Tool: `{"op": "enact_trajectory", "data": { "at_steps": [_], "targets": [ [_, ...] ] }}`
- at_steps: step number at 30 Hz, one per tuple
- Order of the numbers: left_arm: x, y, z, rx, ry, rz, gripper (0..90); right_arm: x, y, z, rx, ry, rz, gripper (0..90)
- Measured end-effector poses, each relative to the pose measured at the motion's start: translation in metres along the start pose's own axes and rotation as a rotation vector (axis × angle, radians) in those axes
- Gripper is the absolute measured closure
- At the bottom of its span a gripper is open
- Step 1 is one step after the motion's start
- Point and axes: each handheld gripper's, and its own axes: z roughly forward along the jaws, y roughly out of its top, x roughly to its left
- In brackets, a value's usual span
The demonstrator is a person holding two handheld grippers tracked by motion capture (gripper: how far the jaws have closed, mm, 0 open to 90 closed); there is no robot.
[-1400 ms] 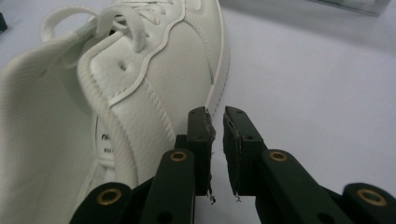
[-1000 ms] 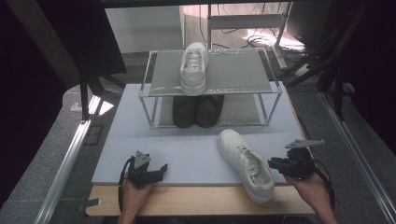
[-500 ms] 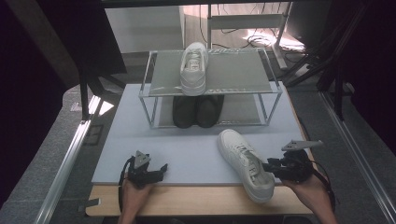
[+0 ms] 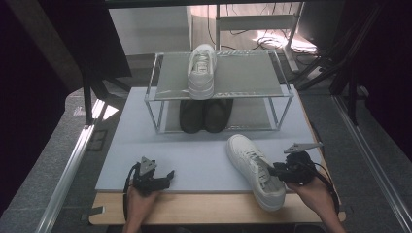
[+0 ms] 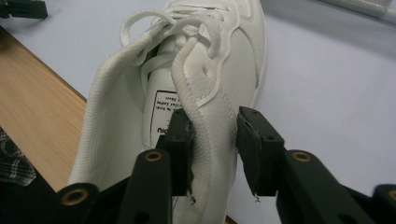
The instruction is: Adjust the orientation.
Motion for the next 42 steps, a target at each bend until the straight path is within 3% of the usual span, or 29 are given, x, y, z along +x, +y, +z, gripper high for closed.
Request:
{"op": "enact_trajectory", "data": {
  "at_steps": [3,7,12,30,42],
  "targets": [
    [0.000,0.000,0.000,0.000,0.000,0.000,12.6,-0.002,0.001,0.000,0.002,0.012,0.023,78.3],
    [0.000,0.000,0.000,0.000,0.000,0.000,12.6,-0.007,0.001,-0.002,-0.004,0.050,0.080,83.2],
    [0.000,0.000,0.000,0.000,0.000,0.000,12.6,-0.012,-0.001,-0.002,-0.021,0.087,0.140,84.4],
    [0.000,0.000,0.000,0.001,0.000,0.000,12.5,-0.026,0.004,-0.009,-0.073,0.192,0.270,85.2],
    [0.000,0.000,0.000,0.001,0.000,0.000,12.5,-0.028,0.015,-0.018,-0.116,0.234,0.301,85.3]
  ]
}}
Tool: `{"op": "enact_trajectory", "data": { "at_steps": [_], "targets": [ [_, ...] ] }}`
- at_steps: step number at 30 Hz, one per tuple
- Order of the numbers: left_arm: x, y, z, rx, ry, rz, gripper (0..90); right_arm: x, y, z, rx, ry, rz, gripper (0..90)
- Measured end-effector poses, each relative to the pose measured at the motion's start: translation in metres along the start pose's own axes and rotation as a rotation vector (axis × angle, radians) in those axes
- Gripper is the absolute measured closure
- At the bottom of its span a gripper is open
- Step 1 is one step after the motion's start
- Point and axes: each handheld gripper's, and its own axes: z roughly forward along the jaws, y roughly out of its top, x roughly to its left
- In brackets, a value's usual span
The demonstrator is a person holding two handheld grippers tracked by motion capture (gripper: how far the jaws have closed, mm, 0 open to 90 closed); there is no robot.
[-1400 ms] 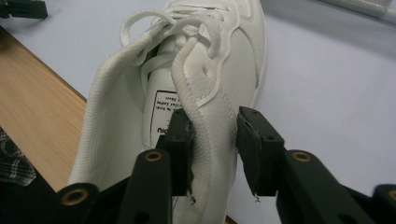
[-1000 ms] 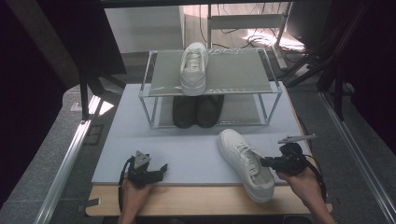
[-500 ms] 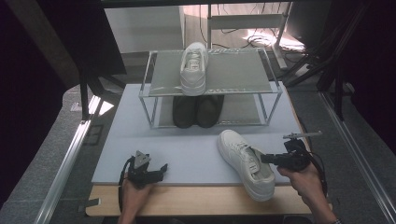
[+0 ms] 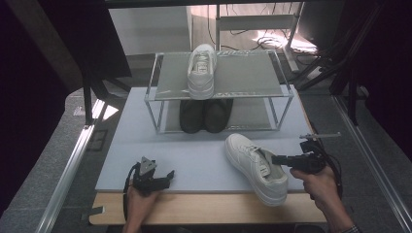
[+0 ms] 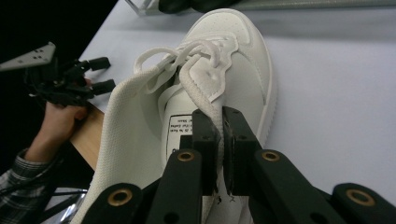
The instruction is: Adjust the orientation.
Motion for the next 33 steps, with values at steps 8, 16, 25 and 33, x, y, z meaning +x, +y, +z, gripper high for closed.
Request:
{"op": "enact_trajectory", "data": {
  "at_steps": [8,16,25,33],
  "targets": [
    [0.000,0.000,0.000,-0.003,0.000,-0.003,12.5,0.006,0.010,-0.010,-0.032,0.040,0.012,85.4],
    [0.000,0.000,0.000,-0.002,0.000,-0.001,12.5,0.013,0.024,-0.021,-0.055,0.066,0.017,85.3],
    [0.000,0.000,0.000,0.000,0.000,0.000,12.5,0.021,0.039,-0.032,-0.092,0.105,0.033,85.3],
    [0.000,0.000,0.000,0.000,0.000,0.000,12.5,0.027,0.050,-0.040,-0.112,0.147,0.051,85.3]
  ]
}}
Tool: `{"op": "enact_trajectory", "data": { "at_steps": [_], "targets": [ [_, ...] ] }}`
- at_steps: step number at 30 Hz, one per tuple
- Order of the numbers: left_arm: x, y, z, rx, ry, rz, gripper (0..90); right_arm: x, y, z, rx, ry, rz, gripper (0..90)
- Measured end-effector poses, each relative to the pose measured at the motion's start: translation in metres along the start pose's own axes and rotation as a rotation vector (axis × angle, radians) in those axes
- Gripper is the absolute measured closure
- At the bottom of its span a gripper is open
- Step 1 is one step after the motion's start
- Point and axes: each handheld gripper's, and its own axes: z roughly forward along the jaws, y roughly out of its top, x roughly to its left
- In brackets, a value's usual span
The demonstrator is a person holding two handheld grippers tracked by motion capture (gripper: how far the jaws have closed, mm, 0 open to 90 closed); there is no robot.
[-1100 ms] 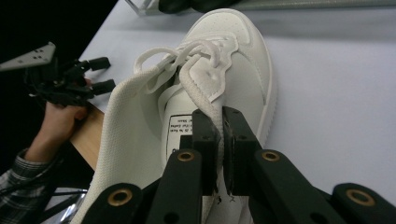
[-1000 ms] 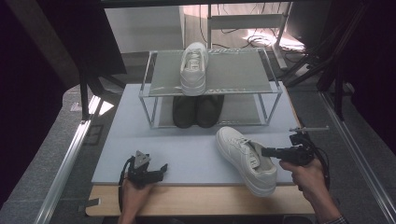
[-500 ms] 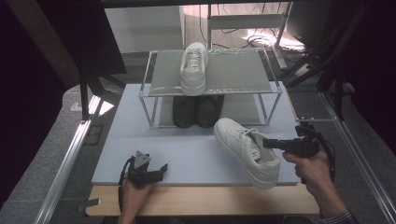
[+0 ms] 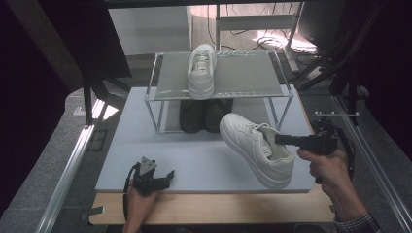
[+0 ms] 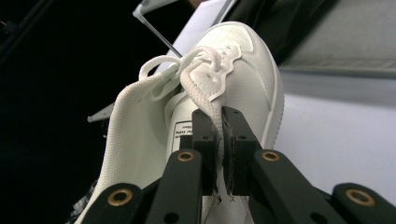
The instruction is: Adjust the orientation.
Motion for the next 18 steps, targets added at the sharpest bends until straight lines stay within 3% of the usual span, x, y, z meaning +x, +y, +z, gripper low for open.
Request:
{"op": "enact_trajectory", "data": {
  "at_steps": [18],
  "targets": [
    [0.000,0.000,0.000,0.000,0.000,0.001,12.5,0.024,0.036,-0.017,-0.056,0.047,0.005,85.2]
  ]
}}
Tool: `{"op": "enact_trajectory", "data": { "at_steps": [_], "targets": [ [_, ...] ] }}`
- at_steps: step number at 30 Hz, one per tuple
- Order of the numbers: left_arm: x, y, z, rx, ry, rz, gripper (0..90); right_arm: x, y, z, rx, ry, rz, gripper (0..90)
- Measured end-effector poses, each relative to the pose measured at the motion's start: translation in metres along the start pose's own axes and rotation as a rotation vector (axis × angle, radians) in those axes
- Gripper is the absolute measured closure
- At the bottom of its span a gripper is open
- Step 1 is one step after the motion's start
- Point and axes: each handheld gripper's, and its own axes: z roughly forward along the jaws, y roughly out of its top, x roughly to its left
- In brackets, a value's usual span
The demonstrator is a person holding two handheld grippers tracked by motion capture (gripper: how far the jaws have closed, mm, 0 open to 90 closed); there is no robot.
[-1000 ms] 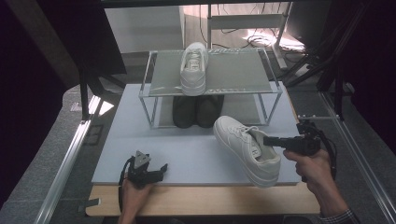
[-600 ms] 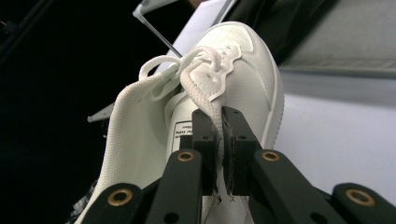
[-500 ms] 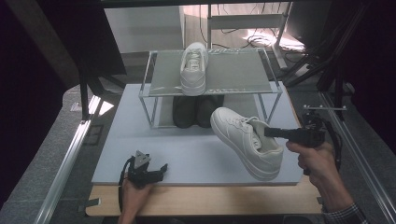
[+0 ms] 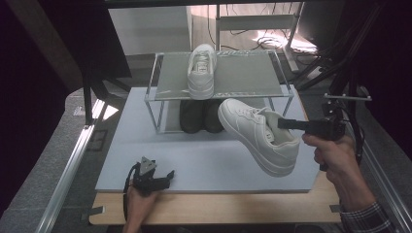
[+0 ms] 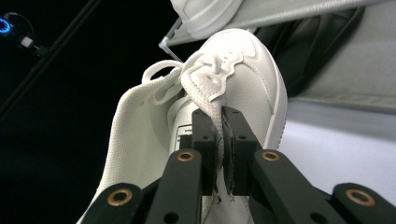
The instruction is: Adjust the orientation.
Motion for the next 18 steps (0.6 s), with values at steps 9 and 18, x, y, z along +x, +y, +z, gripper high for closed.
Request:
{"op": "enact_trajectory", "data": {
  "at_steps": [9,18],
  "targets": [
    [0.000,0.000,0.000,0.001,0.000,0.002,12.5,0.009,0.021,-0.005,-0.027,0.002,-0.004,85.1],
    [0.000,0.000,0.000,0.001,0.000,0.001,12.5,0.010,0.040,-0.002,-0.071,-0.016,0.015,85.1]
  ]
}}
